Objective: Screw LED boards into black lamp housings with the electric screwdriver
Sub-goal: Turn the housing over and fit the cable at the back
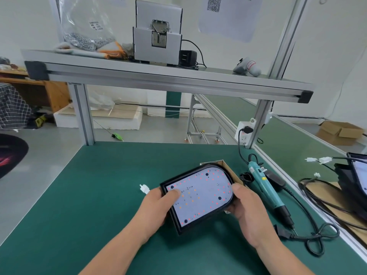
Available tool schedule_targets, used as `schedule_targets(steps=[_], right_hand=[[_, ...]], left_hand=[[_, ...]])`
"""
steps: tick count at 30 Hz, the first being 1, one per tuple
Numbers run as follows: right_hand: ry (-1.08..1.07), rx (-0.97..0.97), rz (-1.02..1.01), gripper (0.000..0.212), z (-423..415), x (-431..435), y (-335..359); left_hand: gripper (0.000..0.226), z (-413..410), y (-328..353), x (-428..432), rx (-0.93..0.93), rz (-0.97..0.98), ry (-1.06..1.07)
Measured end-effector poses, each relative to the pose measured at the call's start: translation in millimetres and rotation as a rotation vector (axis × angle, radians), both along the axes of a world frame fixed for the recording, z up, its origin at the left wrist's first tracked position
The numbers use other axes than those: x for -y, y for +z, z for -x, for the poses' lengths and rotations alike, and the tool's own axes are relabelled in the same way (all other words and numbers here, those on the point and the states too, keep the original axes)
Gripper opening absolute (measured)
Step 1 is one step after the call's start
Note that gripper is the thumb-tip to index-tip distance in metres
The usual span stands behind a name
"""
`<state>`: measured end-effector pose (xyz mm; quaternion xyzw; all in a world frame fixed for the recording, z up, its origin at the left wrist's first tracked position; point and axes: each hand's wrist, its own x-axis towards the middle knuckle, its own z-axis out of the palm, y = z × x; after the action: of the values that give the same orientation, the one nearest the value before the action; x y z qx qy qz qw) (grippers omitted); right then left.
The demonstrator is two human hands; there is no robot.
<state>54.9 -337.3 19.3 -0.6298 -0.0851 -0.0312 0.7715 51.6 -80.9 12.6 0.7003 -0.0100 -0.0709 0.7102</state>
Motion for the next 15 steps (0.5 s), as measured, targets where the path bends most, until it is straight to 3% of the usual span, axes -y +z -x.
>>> schedule_targets(steps=[3,6,8,11,13,15], right_hand=[[-0.03,-0.025,0.055,0.036,0,2,-1],[-0.031,-0.054,0.083,0.037,0,5,4],[-0.026,-0.068,0.074,0.037,-1,7,6],[-0.015,-0.028,0.108,0.022,-1,11,5],[-0.038,-0.004,0.105,0.022,0,15,7],[-0.069,0.036,0.124,0.027,2,18,14]], left_hand=[[0.027,3,3,1,0.024,-0.053,-0.015],[0.032,3,1,-1,0.061,-0.041,-0.1],[0.022,7,2,-1,0.088,-0.016,-0.19],[0.033,12,6,0,0.116,-0.038,-0.186],[0.07,11,8,-1,0.105,-0.068,-0.108],[0.081,7,7,0,0.103,-0.031,-0.031]])
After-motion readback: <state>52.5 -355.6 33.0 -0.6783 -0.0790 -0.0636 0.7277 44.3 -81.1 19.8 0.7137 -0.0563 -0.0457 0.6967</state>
